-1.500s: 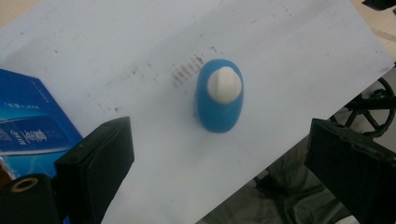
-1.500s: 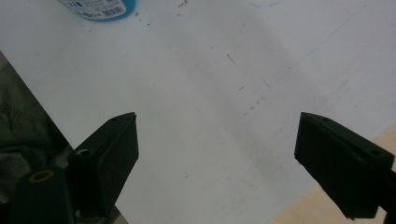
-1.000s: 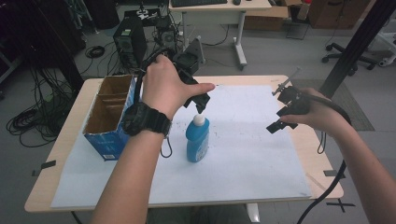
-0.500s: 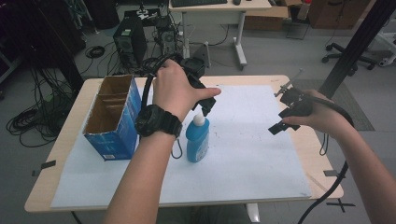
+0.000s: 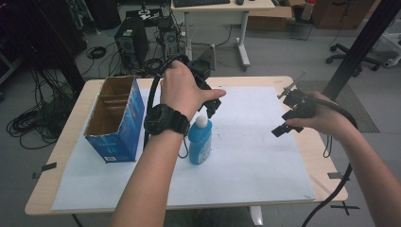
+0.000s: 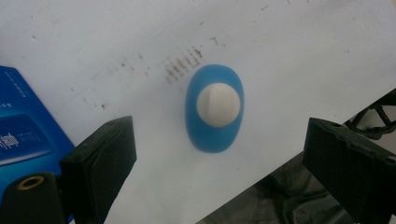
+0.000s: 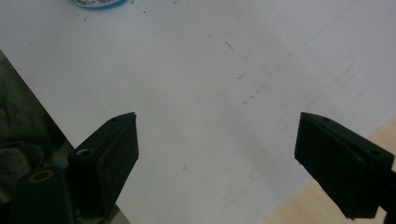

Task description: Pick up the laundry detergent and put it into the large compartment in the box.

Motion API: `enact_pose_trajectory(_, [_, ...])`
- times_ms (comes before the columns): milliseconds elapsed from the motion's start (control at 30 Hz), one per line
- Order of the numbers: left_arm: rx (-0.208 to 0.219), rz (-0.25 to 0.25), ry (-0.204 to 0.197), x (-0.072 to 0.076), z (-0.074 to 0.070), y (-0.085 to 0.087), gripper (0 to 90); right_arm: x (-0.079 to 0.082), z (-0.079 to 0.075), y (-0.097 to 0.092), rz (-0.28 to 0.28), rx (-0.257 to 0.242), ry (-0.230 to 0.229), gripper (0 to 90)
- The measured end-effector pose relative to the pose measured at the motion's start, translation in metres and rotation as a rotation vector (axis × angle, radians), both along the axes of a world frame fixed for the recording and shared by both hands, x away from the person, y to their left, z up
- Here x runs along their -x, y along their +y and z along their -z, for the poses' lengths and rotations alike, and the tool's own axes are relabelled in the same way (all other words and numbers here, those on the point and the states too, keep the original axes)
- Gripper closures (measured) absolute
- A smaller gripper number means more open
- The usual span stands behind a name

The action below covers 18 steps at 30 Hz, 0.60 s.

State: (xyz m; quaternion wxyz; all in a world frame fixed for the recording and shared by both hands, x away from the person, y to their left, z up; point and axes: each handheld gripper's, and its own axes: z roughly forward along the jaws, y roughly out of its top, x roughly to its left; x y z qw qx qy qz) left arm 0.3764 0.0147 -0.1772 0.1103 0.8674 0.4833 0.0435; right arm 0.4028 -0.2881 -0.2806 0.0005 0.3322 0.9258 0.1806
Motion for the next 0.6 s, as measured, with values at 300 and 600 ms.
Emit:
enact_pose_trajectory(300, [-0.001, -0.01, 0.014, -0.007, 0.003, -0.001, 12.0, 0.0, 0.001, 0.0, -0.003, 0.0, 0.001, 13.9])
enact_pose_trajectory(600, [-0.014, -0.005, 0.019, -0.011, 0.007, -0.004, 12.9, -0.001, 0.0, 0.001, -0.006, 0.002, 0.002, 13.9])
